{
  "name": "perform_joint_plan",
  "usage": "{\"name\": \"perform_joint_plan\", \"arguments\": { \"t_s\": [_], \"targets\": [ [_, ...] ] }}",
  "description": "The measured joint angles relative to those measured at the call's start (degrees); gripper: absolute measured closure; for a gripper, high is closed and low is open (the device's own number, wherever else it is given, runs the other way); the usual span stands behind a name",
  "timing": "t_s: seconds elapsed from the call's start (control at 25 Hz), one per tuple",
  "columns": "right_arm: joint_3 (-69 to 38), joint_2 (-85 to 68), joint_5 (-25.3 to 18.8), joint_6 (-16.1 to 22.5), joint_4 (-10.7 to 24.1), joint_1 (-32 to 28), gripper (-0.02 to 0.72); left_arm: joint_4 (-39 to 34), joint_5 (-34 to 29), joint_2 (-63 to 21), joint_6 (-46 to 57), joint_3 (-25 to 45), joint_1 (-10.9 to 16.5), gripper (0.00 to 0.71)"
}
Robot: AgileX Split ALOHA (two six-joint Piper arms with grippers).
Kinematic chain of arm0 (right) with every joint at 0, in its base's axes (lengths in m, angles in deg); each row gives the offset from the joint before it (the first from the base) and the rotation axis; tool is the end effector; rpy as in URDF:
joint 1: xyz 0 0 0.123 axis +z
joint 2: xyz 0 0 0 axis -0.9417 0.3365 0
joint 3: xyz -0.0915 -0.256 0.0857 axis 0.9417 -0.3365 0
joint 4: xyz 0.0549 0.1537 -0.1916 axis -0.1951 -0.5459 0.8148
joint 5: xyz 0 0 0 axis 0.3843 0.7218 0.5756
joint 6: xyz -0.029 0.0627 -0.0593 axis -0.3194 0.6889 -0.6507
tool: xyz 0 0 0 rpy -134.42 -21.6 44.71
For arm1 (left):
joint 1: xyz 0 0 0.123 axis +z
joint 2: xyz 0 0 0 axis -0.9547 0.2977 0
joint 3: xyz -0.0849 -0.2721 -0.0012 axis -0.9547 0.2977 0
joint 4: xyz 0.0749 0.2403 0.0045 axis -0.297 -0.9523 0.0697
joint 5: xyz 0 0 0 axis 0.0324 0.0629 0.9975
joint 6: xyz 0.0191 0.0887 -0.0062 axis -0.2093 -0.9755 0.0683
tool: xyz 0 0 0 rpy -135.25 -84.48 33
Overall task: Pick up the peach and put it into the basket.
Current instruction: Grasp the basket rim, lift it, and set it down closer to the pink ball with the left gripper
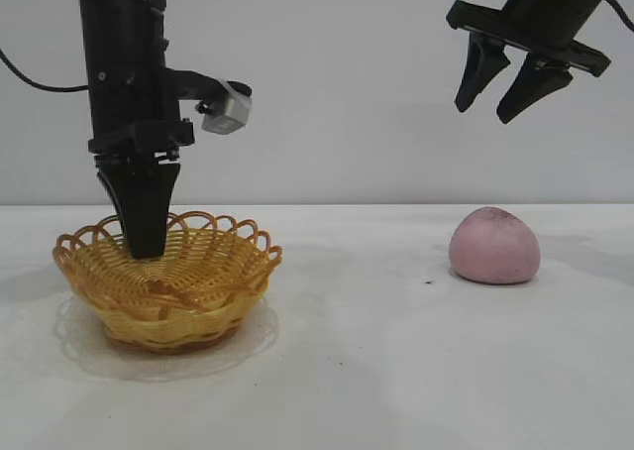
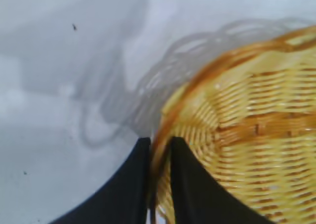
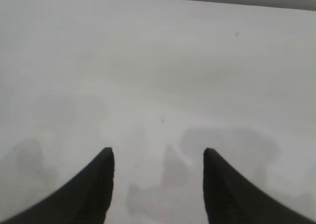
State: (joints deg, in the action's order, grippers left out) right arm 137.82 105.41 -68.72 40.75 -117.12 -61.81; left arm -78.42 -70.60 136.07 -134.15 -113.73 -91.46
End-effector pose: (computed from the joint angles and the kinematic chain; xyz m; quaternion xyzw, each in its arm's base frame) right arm 0.4370 0.0960 0.2189 -0.1258 0.9292 0.1805 0.2968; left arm 0.4085 -0.1553 0.1405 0.5062 0.8580 -0.0867 0.0063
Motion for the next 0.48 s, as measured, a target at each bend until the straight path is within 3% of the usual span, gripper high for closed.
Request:
{"name": "perform_joint_plan", "arguments": {
  "t_s": [0.12,0.16,0.48],
  "targets": [
    [0.00,0.00,0.00,-0.21,0.00,0.00,0.364,1.22,-1.07,0.00,1.09,0.00,0.00,0.644],
    [0.00,0.00,0.00,-0.33,0.00,0.00,0.364,1.96,-2.22,0.00,2.50,-0.22,0.00,0.710],
    [0.00,0.00,0.00,-0.33,0.00,0.00,0.364,7.65,-4.43,-0.12,22.84,-4.09,1.30,0.710]
  ]
}}
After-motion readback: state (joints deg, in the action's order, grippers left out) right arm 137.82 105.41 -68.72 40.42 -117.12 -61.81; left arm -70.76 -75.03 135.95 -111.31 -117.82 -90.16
